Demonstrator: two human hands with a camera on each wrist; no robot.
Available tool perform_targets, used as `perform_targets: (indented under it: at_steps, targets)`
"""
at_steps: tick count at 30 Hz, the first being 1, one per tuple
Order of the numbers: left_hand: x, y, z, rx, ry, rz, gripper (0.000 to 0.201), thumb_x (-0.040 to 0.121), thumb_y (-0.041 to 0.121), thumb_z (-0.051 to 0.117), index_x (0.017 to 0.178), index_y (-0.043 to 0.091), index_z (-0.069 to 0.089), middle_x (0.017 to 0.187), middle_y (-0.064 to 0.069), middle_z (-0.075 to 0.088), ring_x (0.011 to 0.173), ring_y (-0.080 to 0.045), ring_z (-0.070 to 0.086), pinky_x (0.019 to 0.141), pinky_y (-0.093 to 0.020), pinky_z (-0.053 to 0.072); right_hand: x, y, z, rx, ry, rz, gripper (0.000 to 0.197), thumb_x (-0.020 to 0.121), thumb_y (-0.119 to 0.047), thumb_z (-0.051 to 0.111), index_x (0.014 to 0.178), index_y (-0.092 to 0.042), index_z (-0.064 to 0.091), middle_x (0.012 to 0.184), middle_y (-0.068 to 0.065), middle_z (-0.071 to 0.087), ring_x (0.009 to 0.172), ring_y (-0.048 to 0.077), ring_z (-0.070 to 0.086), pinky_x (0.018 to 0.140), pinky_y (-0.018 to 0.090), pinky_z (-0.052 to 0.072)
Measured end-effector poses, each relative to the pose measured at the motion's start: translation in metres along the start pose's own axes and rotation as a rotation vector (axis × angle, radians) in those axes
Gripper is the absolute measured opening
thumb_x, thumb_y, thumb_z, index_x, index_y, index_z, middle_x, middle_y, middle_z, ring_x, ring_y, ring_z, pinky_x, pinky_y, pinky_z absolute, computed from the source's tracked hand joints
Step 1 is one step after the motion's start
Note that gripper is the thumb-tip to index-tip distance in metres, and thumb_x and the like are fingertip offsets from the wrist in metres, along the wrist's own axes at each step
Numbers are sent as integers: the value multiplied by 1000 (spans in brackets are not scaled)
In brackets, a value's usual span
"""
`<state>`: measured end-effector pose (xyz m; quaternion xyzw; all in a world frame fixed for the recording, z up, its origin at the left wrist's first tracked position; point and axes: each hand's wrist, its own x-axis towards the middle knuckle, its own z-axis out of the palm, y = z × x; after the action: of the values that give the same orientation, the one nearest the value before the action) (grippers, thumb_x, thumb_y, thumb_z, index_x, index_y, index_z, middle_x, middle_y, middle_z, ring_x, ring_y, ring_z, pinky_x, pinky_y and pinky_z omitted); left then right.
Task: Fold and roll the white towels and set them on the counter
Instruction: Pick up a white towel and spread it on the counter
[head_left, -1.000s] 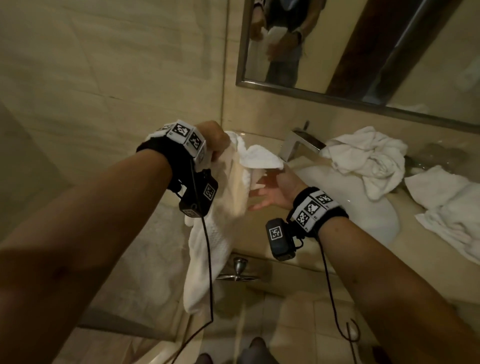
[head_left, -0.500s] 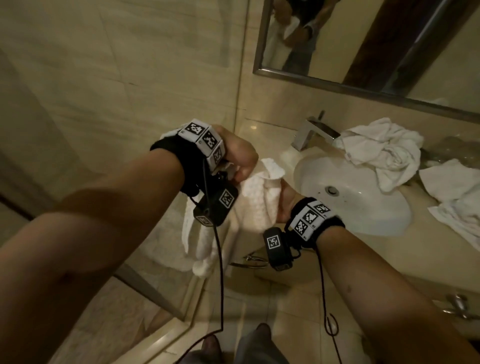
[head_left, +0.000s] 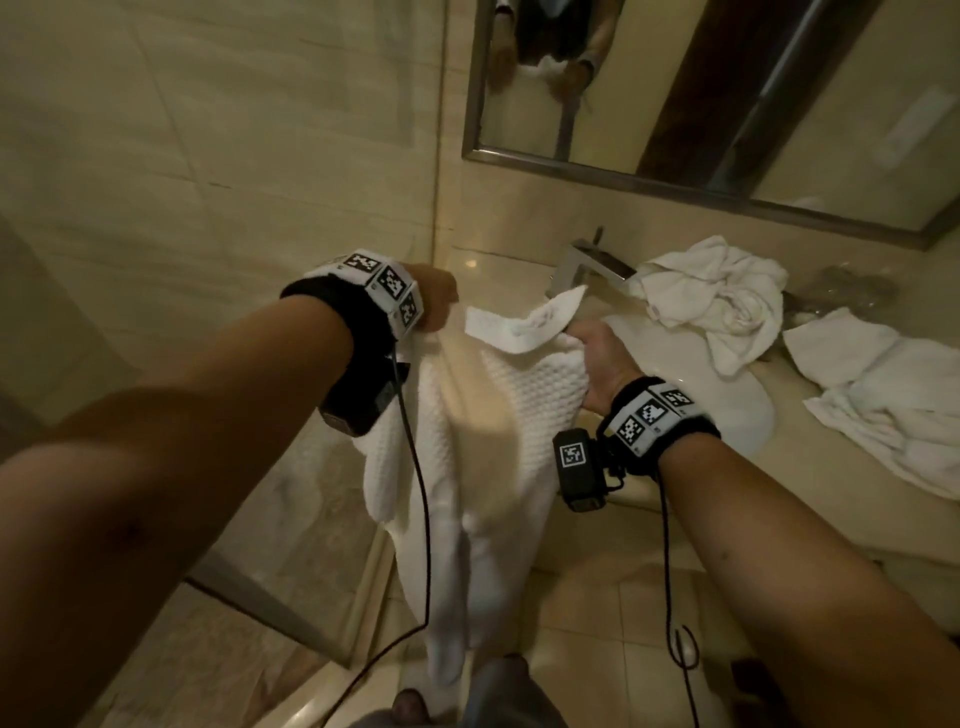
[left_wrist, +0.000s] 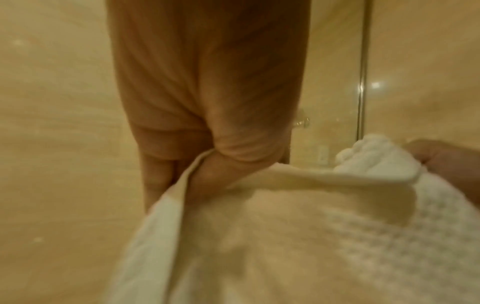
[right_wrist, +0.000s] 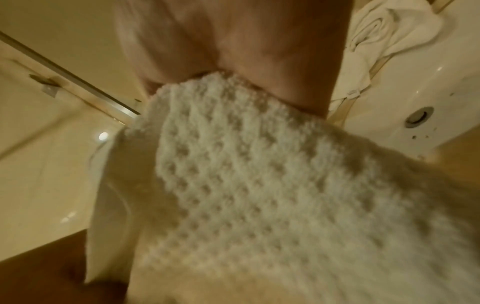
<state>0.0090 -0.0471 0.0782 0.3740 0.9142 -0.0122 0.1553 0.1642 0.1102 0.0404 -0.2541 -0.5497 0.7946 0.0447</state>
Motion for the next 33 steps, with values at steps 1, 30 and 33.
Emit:
perform_targets:
  at_steps: [1, 30, 33]
  targets:
    - [2, -4, 0, 31, 23, 4, 25, 90, 12, 54, 110, 2, 65, 118, -16, 63, 108, -30, 60, 76, -22, 40, 7, -2, -3, -63, 111, -32, 18, 89, -10, 51, 95, -1, 66, 85, 15, 69, 84, 30, 66, 77, 36, 52]
    - [219, -29, 27, -176, 269, -436, 27, 97, 8, 36, 121, -1, 41, 108, -27, 60, 97, -43, 59, 71, -42, 42, 266, -21, -89, -920, 434, -11, 19, 95, -28, 52, 97, -12, 62, 90, 4, 67, 83, 23, 64, 78, 29, 50]
    - [229, -30, 18, -183, 446, -341, 25, 99, 10, 30, 119, -1, 39, 102, -28, 59, 88, -45, 58, 65, -41, 33, 275, -37, -90, -783, 422, 2, 19, 100, -29, 48, 95, -13, 56, 81, 12, 70, 56, 22, 65, 52, 26, 53]
